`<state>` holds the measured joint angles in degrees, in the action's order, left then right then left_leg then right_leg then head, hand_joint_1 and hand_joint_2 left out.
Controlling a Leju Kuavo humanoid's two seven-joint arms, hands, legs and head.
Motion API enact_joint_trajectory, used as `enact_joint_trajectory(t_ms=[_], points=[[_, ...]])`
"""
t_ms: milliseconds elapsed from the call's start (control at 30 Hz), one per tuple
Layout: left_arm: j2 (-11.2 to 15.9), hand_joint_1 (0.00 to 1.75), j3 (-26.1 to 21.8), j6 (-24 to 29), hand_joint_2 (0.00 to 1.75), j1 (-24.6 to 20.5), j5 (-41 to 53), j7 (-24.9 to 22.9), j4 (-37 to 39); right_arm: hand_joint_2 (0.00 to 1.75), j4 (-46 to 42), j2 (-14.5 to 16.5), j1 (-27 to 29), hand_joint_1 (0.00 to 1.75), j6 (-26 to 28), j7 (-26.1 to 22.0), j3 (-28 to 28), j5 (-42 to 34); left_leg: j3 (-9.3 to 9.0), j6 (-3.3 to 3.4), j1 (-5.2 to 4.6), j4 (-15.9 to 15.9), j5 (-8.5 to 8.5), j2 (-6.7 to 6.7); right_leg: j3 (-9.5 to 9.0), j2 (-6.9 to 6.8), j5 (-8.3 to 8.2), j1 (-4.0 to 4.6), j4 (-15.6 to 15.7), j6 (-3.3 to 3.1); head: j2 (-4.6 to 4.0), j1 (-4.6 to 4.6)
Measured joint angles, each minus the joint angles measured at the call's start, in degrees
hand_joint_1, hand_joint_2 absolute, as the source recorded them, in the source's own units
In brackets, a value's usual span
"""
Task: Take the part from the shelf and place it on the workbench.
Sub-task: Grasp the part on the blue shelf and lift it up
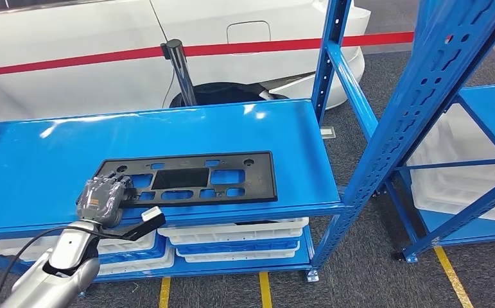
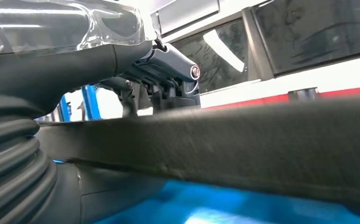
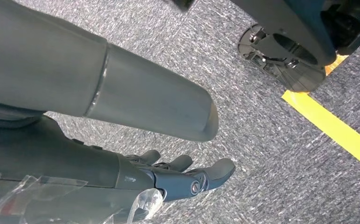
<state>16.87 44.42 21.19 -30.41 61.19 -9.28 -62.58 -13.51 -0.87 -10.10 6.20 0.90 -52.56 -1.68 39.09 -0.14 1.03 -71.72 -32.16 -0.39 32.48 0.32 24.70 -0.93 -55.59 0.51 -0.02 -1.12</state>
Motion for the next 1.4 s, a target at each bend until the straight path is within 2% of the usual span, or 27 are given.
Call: enact_joint_trajectory(t_ms=[33, 67, 133, 167, 200, 233, 300, 367, 400, 467, 500, 533, 567, 633, 667, 733, 833, 867, 933, 1000, 1033, 1067, 1100, 1167, 1233, 1333, 1400], points=[[-0.03, 1.75, 0.01, -0.01, 1.75, -0.10, 0.02, 0.01, 0.15, 0.00, 0.00, 0.00, 0.00, 0.00, 0.00, -0.02, -0.02, 0.00, -0.13, 0.38, -0.21, 0.13, 0.58, 0.00, -0.09, 0.02, 0.03, 0.21, 0.00, -0.09, 0.00, 0.01], [-0.05, 1.75, 0.02, -0.02, 1.75, -0.22, 0.02, 0.02, 0.26, 0.00, 0.00, 0.01, 0.00, 0.00, 0.00, -0.04, -0.03, 0.00, -1.41, 0.94, -0.52, 2.67, 2.10, -0.01, -0.22, 0.06, 0.06, 0.43, 0.00, -0.15, 0.00, 0.01], [-0.09, 1.75, 0.06, -0.03, 1.75, -0.55, -0.02, 0.03, 0.35, 0.00, -0.01, 0.16, -0.02, 0.00, 0.00, -0.11, -0.04, -0.01, -5.73, 2.78, -1.43, 11.38, 5.81, -0.06, -0.52, 0.12, 0.10, 0.74, 0.01, -0.19, 0.00, -0.01], [-0.11, 1.75, 0.09, -0.01, 1.75, -0.63, -0.13, 0.01, 0.35, 0.00, -0.01, 0.33, -0.10, 0.00, 0.01, -0.16, -0.04, -0.02, -7.34, 3.63, -1.85, 14.79, 7.03, -0.08, -0.65, 0.11, 0.13, 0.81, 0.03, -0.17, 0.00, -0.10], [-0.12, 1.75, 0.14, 0.04, 1.75, -0.68, -0.30, -0.03, 0.35, 0.00, -0.02, 0.45, -0.17, 0.00, 0.03, -0.24, -0.05, -0.03, -8.29, 4.28, -2.23, 16.83, 7.65, -0.11, -0.75, 0.09, 0.14, 0.76, 0.04, -0.10, 0.00, -0.09], [-0.12, 1.75, 0.18, 0.14, 1.75, -0.68, -0.56, -0.08, 0.35, 0.00, -0.02, 0.57, -0.21, 0.00, 0.08, -0.31, -0.05, -0.07, -8.56, 4.61, -2.50, 17.53, 7.79, -0.14, -0.83, 0.07, 0.16, 0.65, 0.10, 0.02, 0.00, -0.08], [-0.15, 1.75, 0.22, 0.53, 1.75, -0.51, -1.25, -0.15, 0.35, 0.00, -0.02, 0.48, -0.17, 0.00, 0.22, -0.44, -0.05, -0.17, -9.10, 4.49, -2.42, 18.50, 8.40, -0.06, -1.12, -0.01, 0.12, 0.61, 0.38, 0.47, 0.00, 0.05], [-0.26, 1.75, 0.21, 1.35, 1.75, -0.15, -2.34, -0.17, 0.35, 0.00, -0.02, 0.40, 0.04, 0.00, 0.43, -0.55, -0.06, -0.40, -10.07, 4.06, -1.93, 20.16, 9.38, 0.01, -0.70, -0.17, 1.51, 0.84, -1.26, 1.08, 0.00, -0.05], [-0.30, 1.75, 0.15, 2.04, 1.75, 0.12, -3.14, -0.18, 0.33, 0.00, -0.02, 0.36, 0.15, 0.00, 0.58, -0.66, -0.07, -0.56, -10.42, 3.85, -1.65, 20.77, 9.84, 0.08, 0.35, -0.26, 3.15, 0.84, -3.87, 1.36, 0.00, -0.16], [-0.28, 1.75, -0.44, 4.16, 1.75, 0.94, -5.62, -0.18, 0.01, 0.00, -0.02, 0.37, 0.37, 0.00, 0.94, -0.91, -0.08, -0.97, -10.48, 3.75, -1.54, 20.98, 10.08, 0.18, 3.61, -0.28, 6.96, 0.47, -11.37, 1.90, 0.00, -0.35], [-0.24, 1.75, -0.96, 5.47, 1.75, 1.53, -7.16, -0.17, -0.37, 0.00, -0.02, 0.35, 0.48, 0.00, 1.12, -1.03, -0.08, -1.14, -10.47, 3.71, -1.44, 20.96, 10.13, 0.19, 4.90, -0.30, 7.95, 0.24, -14.27, 2.11, 0.00, -0.43], [-0.15, 1.75, -1.62, 6.89, 1.75, 2.19, -8.88, -0.14, -0.97, 0.00, -0.02, 0.27, 0.67, 0.00, 1.32, -1.10, -0.08, -1.40, -10.49, 3.56, -1.30, 20.92, 10.12, 0.19, 5.39, -0.32, 7.89, 0.04, -15.35, 2.31, 0.00, -0.44], [0.02, 1.75, -2.43, 8.40, 1.75, 2.98, -10.89, -0.05, -2.01, 0.00, -0.01, 0.18, 0.90, 0.00, 1.52, -1.20, -0.08, -1.67, -10.55, 3.33, -1.09, 20.86, 10.07, 0.16, 4.91, -0.32, 6.83, -0.17, -14.38, 2.53, 0.00, -0.45], [0.97, 1.75, -5.28, 11.69, 1.75, 5.66, -17.52, 0.67, -7.13, 0.00, 0.00, -0.07, 1.38, 0.00, 1.98, -1.40, -0.04, -2.28, -10.60, 2.45, -0.68, 20.49, 9.75, 0.13, 1.58, -0.33, 3.14, -0.76, -7.43, 3.22, 0.00, -0.53], [1.55, 1.75, -7.30, 13.24, 1.75, 7.37, -21.82, 1.42, -10.83, 0.00, 0.00, -0.15, 1.63, 0.00, 2.29, -1.56, 0.00, -2.67, -10.36, 1.88, -0.59, 19.89, 9.38, 0.16, -0.05, -0.19, 1.77, -1.09, -3.86, 3.32, 0.01, -0.53], [2.36, 1.75, -11.58, 15.53, 1.75, 10.57, -30.38, 3.89, -18.79, 0.00, 0.03, -0.24, 2.14, 0.00, 2.97, -1.95, 0.08, -3.71, -9.54, 0.83, -0.51, 18.88, 8.85, 0.13, -1.26, 0.04, 0.90, -1.19, -0.33, 2.72, 0.02, -0.44], [2.51, 1.75, -16.46, 16.62, 1.75, 15.11, -39.45, 9.20, -31.32, 0.00, 0.08, -0.50, 2.75, 0.00, 3.94, -2.68, 0.27, -4.94, -8.69, 0.16, 0.07, 17.45, 7.96, 0.06, -0.77, 0.04, 0.89, -0.74, -0.32, 1.12, 0.01, -0.27], [2.51, 1.75, -17.59, 16.65, 1.75, 16.73, -41.98, 11.18, -35.15, 0.00, 0.09, -0.56, 2.90, 0.00, 4.24, -2.91, 0.40, -5.26, -7.97, 0.02, 0.17, 15.55, 6.78, 0.09, -0.73, 0.05, 0.80, -0.76, -0.29, 0.79, 0.00, -0.24], [2.40, 1.75, -19.05, 16.43, 1.75, 19.84, -47.45, 16.32, -41.07, 0.00, 0.09, -0.63, 3.18, 0.00, 4.78, -3.31, 0.65, -5.90, -4.78, -0.21, 0.17, 8.22, 2.85, 0.13, -0.66, 0.19, 0.78, -0.72, -0.27, 0.34, 0.00, -0.11], [2.01, 1.75, -19.70, 15.27, 1.75, 22.94, -54.28, 22.78, -45.45, 0.00, 0.10, -0.65, 3.42, 0.00, 5.29, -3.63, 0.84, -6.51, -1.20, -0.17, -0.03, 0.77, -0.13, 0.12, -0.61, 0.23, 0.89, -0.34, -0.27, -0.11, 0.00, 0.02], [1.70, 1.75, -19.75, 14.21, 1.75, 24.31, -57.93, 25.92, -46.89, 0.00, 0.11, -0.66, 3.49, 0.00, 5.52, -3.74, 0.92, -6.73, -0.50, 0.11, -0.14, -0.40, -0.15, 0.12, -0.66, 0.25, 0.96, -0.08, -0.28, -0.32, 0.00, 0.09], [1.33, 1.75, -19.74, 12.93, 1.75, 25.59, -61.37, 28.70, -47.96, 0.00, 0.11, -0.68, 3.52, 0.00, 5.72, -3.84, 0.98, -6.96, -0.91, 0.62, -0.35, 0.79, 0.93, 0.11, -0.74, 0.24, 1.02, 0.30, -0.27, -0.47, 0.00, 0.16], [0.90, 1.75, -19.69, 11.43, 1.75, 26.64, -64.66, 31.23, -48.84, 0.00, 0.12, -0.69, 3.53, 0.00, 5.93, -3.91, 1.02, -7.14, -2.34, 1.37, -0.65, 4.13, 2.80, 0.11, -0.84, 0.30, 1.06, 0.61, -0.25, -0.55, 0.00, 0.21], [-0.08, 1.75, -19.54, 8.77, 1.75, 28.13, -69.35, 34.93, -50.10, 0.00, 0.13, -0.60, 3.51, 0.00, 6.30, -4.04, 1.07, -7.54, -6.14, 3.41, -1.67, 12.64, 6.48, 0.18, -0.92, 0.36, 1.12, 1.06, -0.22, -0.59, 0.00, 0.22], [-1.21, 1.75, -19.28, 6.91, 1.75, 29.31, -71.73, 37.02, -50.88, 0.00, 0.16, -0.59, 3.54, 0.00, 6.58, -4.15, 1.32, -7.82, -7.96, 4.43, -2.48, 16.98, 7.81, 0.33, -0.88, 0.32, 1.22, 1.32, -0.16, -0.52, 0.00, 0.21], [-2.77, 1.75, -18.66, 5.61, 1.75, 30.63, -72.93, 37.70, -51.08, 0.00, 0.23, -0.80, 3.63, 0.00, 6.76, -4.20, 1.72, -7.93, -8.30, 4.16, -2.22, 18.09, 8.25, 0.42, -0.79, 0.18, 1.60, 1.50, -0.40, -0.04, 0.00, 0.20], [-3.65, 1.75, -18.26, 5.29, 1.75, 30.86, -72.82, 37.42, -51.07, 0.00, 0.25, -0.91, 3.69, 0.00, 6.82, -4.20, 1.89, -7.93, -8.65, 3.96, -1.63, 18.84, 8.74, 0.48, 0.66, 0.15, 3.85, 1.48, -3.77, 0.58, 0.00, 0.12]])
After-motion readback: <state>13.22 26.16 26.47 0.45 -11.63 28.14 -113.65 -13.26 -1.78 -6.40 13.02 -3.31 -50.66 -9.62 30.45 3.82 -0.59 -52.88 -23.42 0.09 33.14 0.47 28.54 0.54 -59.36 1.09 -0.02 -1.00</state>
